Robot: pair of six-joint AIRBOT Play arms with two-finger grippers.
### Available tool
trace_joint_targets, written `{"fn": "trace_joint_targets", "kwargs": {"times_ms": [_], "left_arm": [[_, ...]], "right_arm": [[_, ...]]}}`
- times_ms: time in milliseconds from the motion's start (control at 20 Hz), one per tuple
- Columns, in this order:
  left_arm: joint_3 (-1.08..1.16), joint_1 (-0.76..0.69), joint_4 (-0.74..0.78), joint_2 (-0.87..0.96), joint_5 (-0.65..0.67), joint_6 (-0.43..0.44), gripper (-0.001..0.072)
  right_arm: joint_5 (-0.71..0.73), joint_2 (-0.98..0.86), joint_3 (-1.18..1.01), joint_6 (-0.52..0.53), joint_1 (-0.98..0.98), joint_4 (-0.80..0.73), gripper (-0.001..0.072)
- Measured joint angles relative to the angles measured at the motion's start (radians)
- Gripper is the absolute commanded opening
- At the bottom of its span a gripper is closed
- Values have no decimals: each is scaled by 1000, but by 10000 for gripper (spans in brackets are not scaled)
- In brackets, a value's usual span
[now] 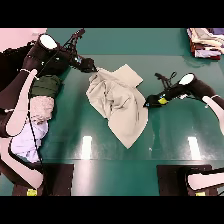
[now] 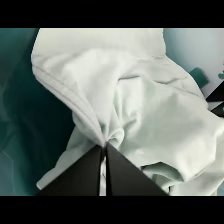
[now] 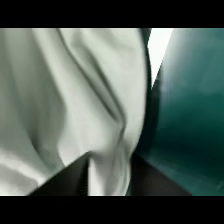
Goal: Fold the shirts.
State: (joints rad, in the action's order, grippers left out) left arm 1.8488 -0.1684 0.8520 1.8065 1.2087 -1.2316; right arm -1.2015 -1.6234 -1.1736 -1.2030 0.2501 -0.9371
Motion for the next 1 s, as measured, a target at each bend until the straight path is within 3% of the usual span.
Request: {"fn": "trace_joint_targets", "kwargs": {"times_ms": [50,400,1000], "left_arm": [[0,0,2,0,4,-10,25],[82,0,44,-110,11,-47,25],[198,1,82,-744,-8,-45,25]], "right_arm": [[-3,-7,-3,7,10,-7,19],[9,134,-71,41,-8,-11,18],[1,583,-603,18,-77,-50,18]]}}
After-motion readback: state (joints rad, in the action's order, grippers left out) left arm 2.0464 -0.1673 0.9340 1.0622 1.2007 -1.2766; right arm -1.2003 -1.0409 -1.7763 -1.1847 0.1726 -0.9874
